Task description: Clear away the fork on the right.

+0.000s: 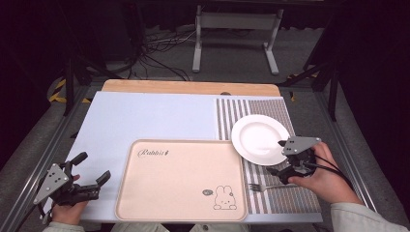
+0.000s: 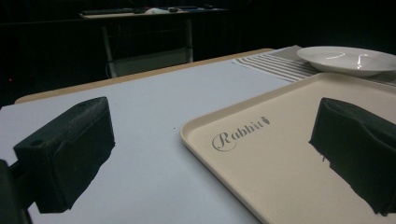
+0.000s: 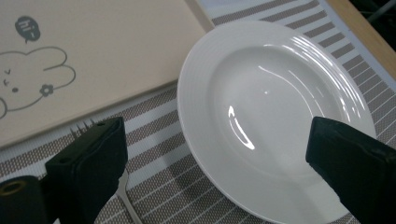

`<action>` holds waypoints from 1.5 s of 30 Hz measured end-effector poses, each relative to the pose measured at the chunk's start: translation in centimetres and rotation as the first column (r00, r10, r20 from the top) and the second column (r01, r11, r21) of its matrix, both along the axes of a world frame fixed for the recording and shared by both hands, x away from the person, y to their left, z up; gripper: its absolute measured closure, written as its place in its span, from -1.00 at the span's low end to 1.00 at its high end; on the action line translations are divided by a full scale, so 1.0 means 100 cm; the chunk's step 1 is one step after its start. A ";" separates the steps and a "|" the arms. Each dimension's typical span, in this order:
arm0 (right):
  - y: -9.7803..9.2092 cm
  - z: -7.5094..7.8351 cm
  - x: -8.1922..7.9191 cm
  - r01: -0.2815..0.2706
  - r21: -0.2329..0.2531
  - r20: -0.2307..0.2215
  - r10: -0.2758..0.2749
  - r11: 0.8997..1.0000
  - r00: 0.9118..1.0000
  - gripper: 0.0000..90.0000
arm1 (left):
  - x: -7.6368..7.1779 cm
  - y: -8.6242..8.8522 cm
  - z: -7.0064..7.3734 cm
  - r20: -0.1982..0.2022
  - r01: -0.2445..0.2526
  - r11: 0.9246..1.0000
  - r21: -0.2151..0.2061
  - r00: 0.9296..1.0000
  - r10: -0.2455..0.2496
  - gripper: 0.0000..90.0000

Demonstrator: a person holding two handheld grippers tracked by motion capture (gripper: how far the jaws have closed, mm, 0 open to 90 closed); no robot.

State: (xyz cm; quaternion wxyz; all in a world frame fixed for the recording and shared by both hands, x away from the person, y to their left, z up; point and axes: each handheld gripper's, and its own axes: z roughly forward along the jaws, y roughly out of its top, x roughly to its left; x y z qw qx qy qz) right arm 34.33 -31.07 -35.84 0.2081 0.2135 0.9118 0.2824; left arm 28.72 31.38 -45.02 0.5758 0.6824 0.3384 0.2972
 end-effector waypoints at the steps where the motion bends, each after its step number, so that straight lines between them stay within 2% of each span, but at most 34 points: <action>1: 0.001 0.002 0.001 -0.009 -0.044 -0.011 0.009 0.999 1.000 -0.84 | 0.000 0.000 0.000 -0.001 0.002 1.000 0.000 1.000 -0.002 -0.99; 5: 0.006 0.004 0.004 -0.052 -0.136 -0.062 0.044 0.989 0.997 -0.83 | 0.000 0.000 0.000 0.000 0.000 1.000 0.000 1.000 0.000 -0.99; 7: 0.007 0.003 0.004 -0.062 -0.153 -0.077 0.050 0.986 0.996 -0.82 | 0.000 0.000 0.000 0.001 0.001 1.000 0.000 1.000 -0.001 -0.99; 9: 0.010 0.001 0.006 -0.086 -0.196 -0.110 0.066 0.977 0.992 -0.81 | 0.000 0.000 0.000 0.001 0.001 1.000 -0.002 1.000 -0.001 -0.99; 18: 0.017 -0.004 0.011 -0.153 -0.302 -0.201 0.094 0.941 0.975 -0.78 | 0.000 0.000 0.000 0.001 0.001 1.000 -0.002 1.000 -0.001 -0.99; 21: 0.018 -0.006 0.011 -0.170 -0.313 -0.230 0.100 0.934 0.968 -0.76 | 0.000 0.000 0.000 0.000 0.001 1.000 -0.002 1.000 -0.001 -0.99; 22: 0.018 -0.007 0.012 -0.184 -0.330 -0.246 0.104 0.926 0.964 -0.75 | 0.000 0.000 0.000 0.000 0.001 1.000 -0.002 1.000 -0.001 -0.99; 23: 0.018 -0.007 0.012 -0.184 -0.330 -0.246 0.104 0.926 0.964 -0.75 | 0.000 0.000 0.000 0.000 0.002 1.000 -0.003 1.000 -0.002 -0.99; 25: 0.019 -0.009 0.011 -0.203 -0.349 -0.279 0.105 0.915 0.955 -0.70 | 0.000 0.000 0.000 0.001 0.002 1.000 -0.002 1.000 -0.002 -0.99; 26: 0.020 -0.009 0.010 -0.207 -0.372 -0.293 0.098 0.905 0.951 -0.69 | 0.000 0.000 0.000 0.001 0.003 1.000 -0.002 1.000 -0.003 -0.99; 28: 0.021 -0.010 0.009 -0.224 -0.392 -0.306 0.104 0.892 0.946 -0.69 | 0.000 0.000 0.000 0.001 0.002 1.000 -0.002 1.000 -0.002 -0.99; 31: 0.023 -0.013 0.010 -0.231 -0.402 -0.310 0.106 0.886 0.945 -0.69 | 0.000 0.000 0.000 0.001 0.004 1.000 0.000 1.000 -0.004 -0.99; 36: 0.024 -0.021 0.011 -0.264 -0.424 -0.349 0.112 0.866 0.930 -0.66 | 0.000 0.000 0.000 0.000 0.003 1.000 -0.002 1.000 -0.003 -0.99; 39: 0.025 -0.025 0.011 -0.275 -0.427 -0.369 0.112 0.861 0.923 -0.59 | 0.000 0.001 0.000 -0.001 0.004 1.000 -0.004 1.000 -0.004 -0.99; 40: 0.025 -0.025 0.011 -0.275 -0.427 -0.369 0.112 0.861 0.923 -0.59 | 0.000 0.001 0.000 -0.001 0.004 1.000 -0.004 1.000 -0.004 -0.99; 41: 0.026 -0.027 0.011 -0.291 -0.422 -0.384 0.122 0.858 0.915 -0.53 | 0.000 0.000 0.000 -0.001 0.004 1.000 -0.005 1.000 -0.004 -0.99; 44: 0.028 -0.032 0.010 -0.330 -0.444 -0.410 0.138 0.833 0.901 -0.39 | 0.000 0.000 0.000 -0.002 0.005 1.000 -0.005 1.000 -0.005 -0.99; 45: 0.028 -0.032 0.010 -0.330 -0.444 -0.410 0.138 0.833 0.901 -0.39 | 0.000 0.000 0.000 -0.001 0.005 1.000 -0.005 1.000 -0.005 -0.99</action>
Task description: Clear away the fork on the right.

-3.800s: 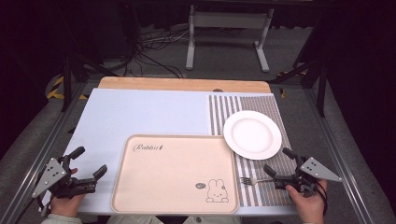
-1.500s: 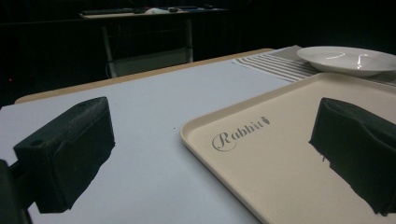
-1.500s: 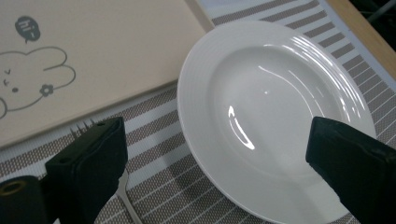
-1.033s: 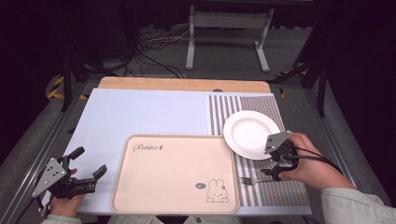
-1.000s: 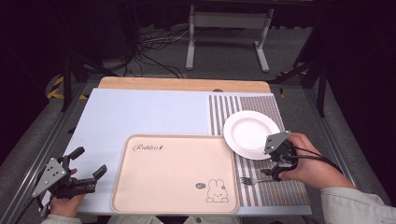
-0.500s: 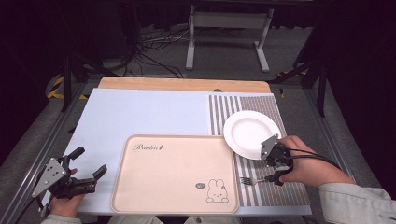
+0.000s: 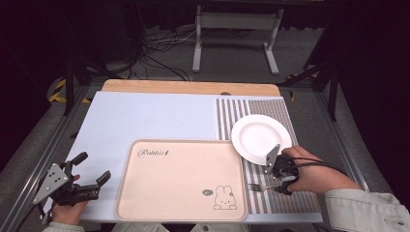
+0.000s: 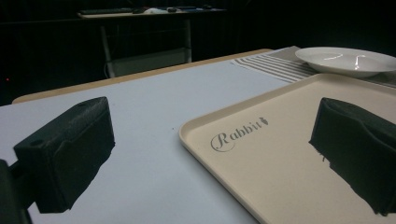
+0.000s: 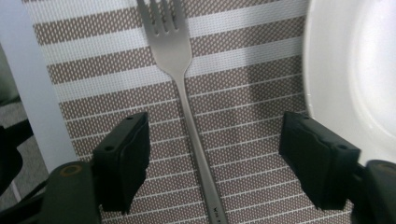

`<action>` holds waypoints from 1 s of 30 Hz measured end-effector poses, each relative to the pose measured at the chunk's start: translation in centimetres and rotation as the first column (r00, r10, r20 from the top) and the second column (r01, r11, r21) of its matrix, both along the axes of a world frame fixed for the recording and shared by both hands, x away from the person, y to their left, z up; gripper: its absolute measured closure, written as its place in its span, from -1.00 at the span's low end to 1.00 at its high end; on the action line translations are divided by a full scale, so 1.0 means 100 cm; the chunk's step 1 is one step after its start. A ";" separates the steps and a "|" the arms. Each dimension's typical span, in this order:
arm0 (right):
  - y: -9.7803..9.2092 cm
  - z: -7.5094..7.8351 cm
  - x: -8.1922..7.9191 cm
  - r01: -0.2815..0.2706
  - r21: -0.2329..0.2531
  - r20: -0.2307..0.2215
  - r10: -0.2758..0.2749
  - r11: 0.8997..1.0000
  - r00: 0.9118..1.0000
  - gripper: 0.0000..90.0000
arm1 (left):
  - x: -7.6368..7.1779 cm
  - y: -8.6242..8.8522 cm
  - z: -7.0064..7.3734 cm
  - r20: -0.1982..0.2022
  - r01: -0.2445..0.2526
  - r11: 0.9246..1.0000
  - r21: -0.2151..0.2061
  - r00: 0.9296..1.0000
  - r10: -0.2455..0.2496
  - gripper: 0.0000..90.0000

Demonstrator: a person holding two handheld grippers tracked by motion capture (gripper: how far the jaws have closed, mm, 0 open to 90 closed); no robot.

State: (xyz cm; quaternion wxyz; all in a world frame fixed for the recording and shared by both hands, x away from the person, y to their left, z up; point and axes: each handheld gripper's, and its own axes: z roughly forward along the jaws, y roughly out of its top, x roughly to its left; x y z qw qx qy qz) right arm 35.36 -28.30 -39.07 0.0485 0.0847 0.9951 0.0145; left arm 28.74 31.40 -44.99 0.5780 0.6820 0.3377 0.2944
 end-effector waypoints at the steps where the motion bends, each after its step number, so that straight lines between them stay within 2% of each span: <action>1: 0.000 -0.001 0.000 -0.005 -0.004 -0.006 0.005 1.000 1.000 -0.37 | 0.000 0.000 0.000 0.000 -0.001 1.000 -0.001 1.000 0.001 -0.99; 6: 0.003 -0.011 -0.002 -0.041 -0.031 -0.044 0.039 0.999 0.998 -0.13 | 0.000 0.000 0.000 0.000 -0.001 1.000 -0.002 1.000 0.001 -0.99; 8: 0.004 -0.013 -0.003 -0.050 -0.038 -0.061 0.048 0.998 0.997 0.05 | 0.000 0.000 0.000 0.000 -0.001 1.000 -0.002 1.000 0.001 -0.99; 11: 0.005 -0.015 -0.003 -0.087 -0.051 -0.058 0.084 0.995 0.995 0.20 | 0.000 0.000 0.000 0.001 -0.003 1.000 0.000 1.000 0.003 -0.99; 14: 0.007 -0.016 -0.002 -0.131 -0.068 -0.064 0.126 0.989 0.990 0.37 | 0.000 0.000 0.000 0.002 -0.002 1.000 0.001 1.000 0.002 -0.99; 17: 0.009 -0.019 -0.002 -0.176 -0.106 -0.073 0.169 0.979 0.983 0.53 | 0.000 0.000 0.000 0.001 -0.002 1.000 0.002 1.000 0.002 -0.99; 23: 0.010 -0.024 -0.001 -0.209 -0.148 -0.101 0.195 0.967 0.976 0.86 | 0.000 0.000 0.000 0.000 -0.001 1.000 0.001 1.000 0.001 -0.99; 26: 0.010 -0.024 0.000 -0.220 -0.147 -0.106 0.206 0.964 0.973 0.89 | 0.000 -0.001 0.000 -0.001 0.001 1.000 0.000 1.000 -0.001 -0.99; 28: 0.010 -0.025 -0.001 -0.241 -0.145 -0.104 0.228 0.960 0.968 0.90 | 0.000 -0.001 0.000 -0.001 0.001 1.000 0.000 1.000 -0.001 -0.99; 30: 0.009 -0.025 0.000 -0.244 -0.135 -0.111 0.230 0.960 0.967 0.90 | 0.000 0.000 0.000 0.000 0.001 1.000 0.000 1.000 -0.001 -0.99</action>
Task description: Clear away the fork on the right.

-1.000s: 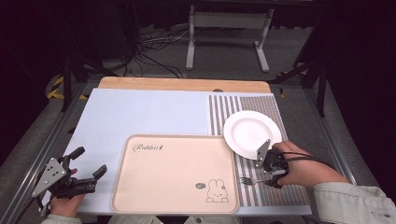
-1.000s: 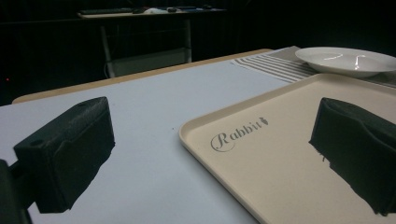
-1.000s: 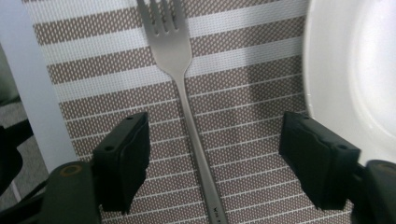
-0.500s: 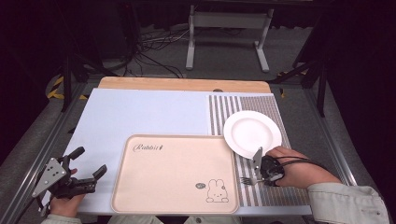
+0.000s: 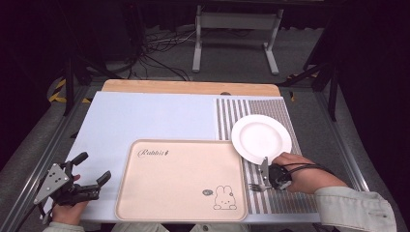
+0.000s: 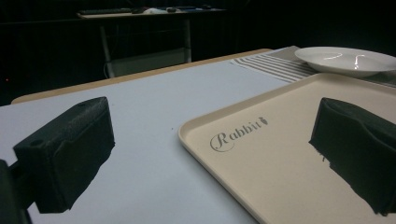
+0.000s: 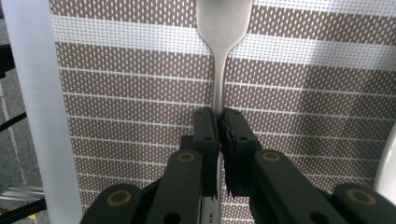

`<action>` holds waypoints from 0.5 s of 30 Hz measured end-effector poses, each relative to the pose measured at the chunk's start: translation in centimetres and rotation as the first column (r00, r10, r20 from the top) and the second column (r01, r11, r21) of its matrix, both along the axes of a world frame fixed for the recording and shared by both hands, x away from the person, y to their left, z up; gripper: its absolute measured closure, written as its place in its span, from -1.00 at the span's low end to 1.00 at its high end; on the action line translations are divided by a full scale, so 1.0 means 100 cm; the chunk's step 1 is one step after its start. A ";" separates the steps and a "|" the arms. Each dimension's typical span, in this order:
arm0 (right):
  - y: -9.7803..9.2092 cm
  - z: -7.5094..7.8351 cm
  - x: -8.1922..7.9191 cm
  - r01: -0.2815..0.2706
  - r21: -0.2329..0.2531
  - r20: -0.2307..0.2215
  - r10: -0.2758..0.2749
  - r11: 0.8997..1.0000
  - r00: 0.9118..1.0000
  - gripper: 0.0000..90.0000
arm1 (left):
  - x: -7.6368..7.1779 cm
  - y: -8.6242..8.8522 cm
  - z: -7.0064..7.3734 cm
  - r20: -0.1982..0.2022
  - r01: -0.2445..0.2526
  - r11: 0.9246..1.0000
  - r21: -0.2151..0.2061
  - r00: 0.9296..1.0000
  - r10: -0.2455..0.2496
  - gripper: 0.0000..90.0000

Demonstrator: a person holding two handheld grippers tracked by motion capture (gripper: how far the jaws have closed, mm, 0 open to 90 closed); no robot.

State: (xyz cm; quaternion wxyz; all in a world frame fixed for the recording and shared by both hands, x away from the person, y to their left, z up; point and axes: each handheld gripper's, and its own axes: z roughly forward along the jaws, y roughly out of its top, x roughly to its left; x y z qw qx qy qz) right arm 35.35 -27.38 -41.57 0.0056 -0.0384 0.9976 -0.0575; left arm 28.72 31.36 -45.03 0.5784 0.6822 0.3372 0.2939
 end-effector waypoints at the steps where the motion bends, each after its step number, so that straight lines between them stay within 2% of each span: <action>1: 0.000 0.000 0.000 0.000 -0.002 -0.005 0.000 1.000 1.000 0.90 | 0.000 0.000 0.000 0.001 -0.001 1.000 0.001 1.000 0.001 -0.99; 15: -0.002 0.000 0.001 -0.009 0.011 -0.009 0.009 1.000 1.000 0.91 | 0.000 0.000 0.000 -0.002 -0.001 1.000 -0.002 1.000 0.001 -0.99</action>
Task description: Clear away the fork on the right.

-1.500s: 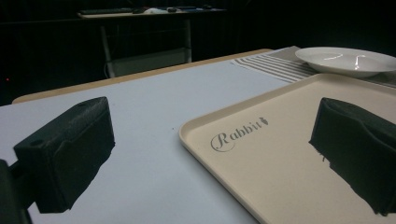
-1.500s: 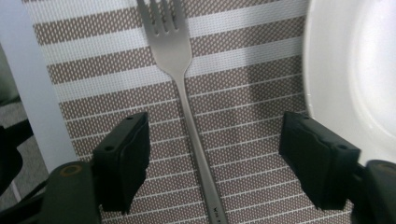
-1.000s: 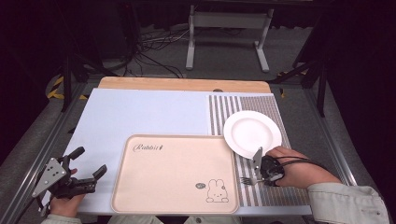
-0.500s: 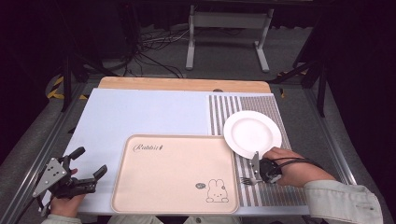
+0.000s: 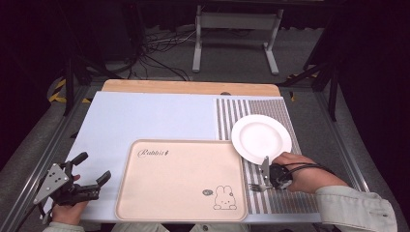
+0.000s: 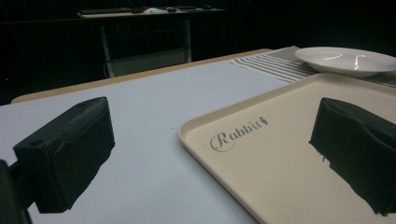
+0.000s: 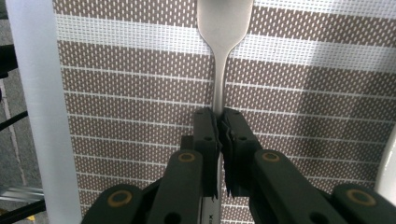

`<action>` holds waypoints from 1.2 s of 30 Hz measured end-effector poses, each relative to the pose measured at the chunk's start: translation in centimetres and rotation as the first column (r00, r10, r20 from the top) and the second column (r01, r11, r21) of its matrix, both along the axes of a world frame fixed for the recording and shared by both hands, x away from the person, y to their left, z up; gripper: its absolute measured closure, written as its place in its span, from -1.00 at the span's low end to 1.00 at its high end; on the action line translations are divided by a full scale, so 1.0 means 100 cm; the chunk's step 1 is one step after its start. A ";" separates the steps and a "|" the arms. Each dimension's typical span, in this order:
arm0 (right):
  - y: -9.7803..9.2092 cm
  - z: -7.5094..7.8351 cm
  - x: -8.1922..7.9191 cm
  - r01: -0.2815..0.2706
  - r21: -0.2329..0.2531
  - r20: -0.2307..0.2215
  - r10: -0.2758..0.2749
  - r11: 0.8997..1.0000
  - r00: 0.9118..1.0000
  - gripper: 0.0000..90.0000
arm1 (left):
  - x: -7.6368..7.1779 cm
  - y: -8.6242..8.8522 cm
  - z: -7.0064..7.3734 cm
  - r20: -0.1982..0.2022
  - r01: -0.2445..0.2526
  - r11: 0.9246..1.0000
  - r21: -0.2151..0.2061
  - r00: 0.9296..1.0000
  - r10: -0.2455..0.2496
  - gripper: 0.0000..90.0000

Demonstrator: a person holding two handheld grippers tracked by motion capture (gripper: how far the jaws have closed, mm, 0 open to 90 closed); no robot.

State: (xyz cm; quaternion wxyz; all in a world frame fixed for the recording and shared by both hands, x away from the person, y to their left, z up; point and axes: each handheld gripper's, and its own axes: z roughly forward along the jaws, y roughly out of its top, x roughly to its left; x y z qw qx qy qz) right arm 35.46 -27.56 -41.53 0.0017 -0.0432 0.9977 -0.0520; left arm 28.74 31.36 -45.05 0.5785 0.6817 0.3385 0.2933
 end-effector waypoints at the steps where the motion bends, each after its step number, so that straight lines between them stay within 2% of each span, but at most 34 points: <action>1: 0.000 0.000 0.000 0.000 0.000 0.000 0.000 1.000 1.000 0.91 | 0.000 0.000 0.000 0.000 0.000 1.000 0.000 1.000 0.000 -0.99; 7: -0.001 0.000 0.000 -0.005 0.006 0.000 0.005 1.000 1.000 0.91 | 0.000 0.000 0.000 0.001 -0.001 1.000 0.000 1.000 0.001 -0.99; 10: -0.001 0.004 0.000 0.000 0.006 0.016 0.000 1.000 1.000 0.91 | 0.000 0.000 0.000 0.001 -0.002 1.000 0.000 1.000 0.002 -0.99; 16: -0.002 0.027 0.000 0.023 0.083 0.056 -0.028 0.996 0.998 0.91 | 0.000 0.000 0.000 0.002 -0.002 1.000 0.000 1.000 0.002 -0.99; 18: -0.001 0.031 -0.001 0.027 0.093 0.062 -0.033 0.995 0.998 0.91 | 0.000 0.000 0.001 0.003 -0.003 1.000 0.001 1.000 0.003 -0.99; 20: 0.000 0.043 -0.002 0.035 0.143 0.086 -0.048 0.989 0.995 0.91 | 0.000 0.000 0.001 0.004 -0.003 1.000 0.001 1.000 0.003 -0.99; 27: 0.004 0.059 -0.004 0.035 0.216 0.116 -0.061 0.976 0.991 0.91 | 0.000 0.001 0.001 0.004 -0.003 1.000 -0.001 1.000 0.003 -0.99; 30: 0.007 0.067 -0.007 0.040 0.264 0.132 -0.077 0.964 0.988 0.91 | -0.001 0.001 0.001 0.004 -0.003 1.000 0.000 1.000 0.003 -0.99; 32: 0.008 0.071 -0.008 0.047 0.278 0.141 -0.089 0.960 0.986 0.91 | -0.001 0.001 0.001 0.004 -0.004 1.000 -0.002 1.000 0.004 -0.99; 33: 0.009 0.073 -0.008 0.047 0.290 0.145 -0.092 0.956 0.985 0.91 | 0.000 0.001 0.001 0.004 -0.003 1.000 -0.002 1.000 0.003 -0.99; 36: 0.011 0.079 -0.009 0.050 0.349 0.155 -0.111 0.936 0.982 0.91 | -0.001 0.001 0.001 0.005 -0.002 1.000 0.001 1.000 0.002 -0.99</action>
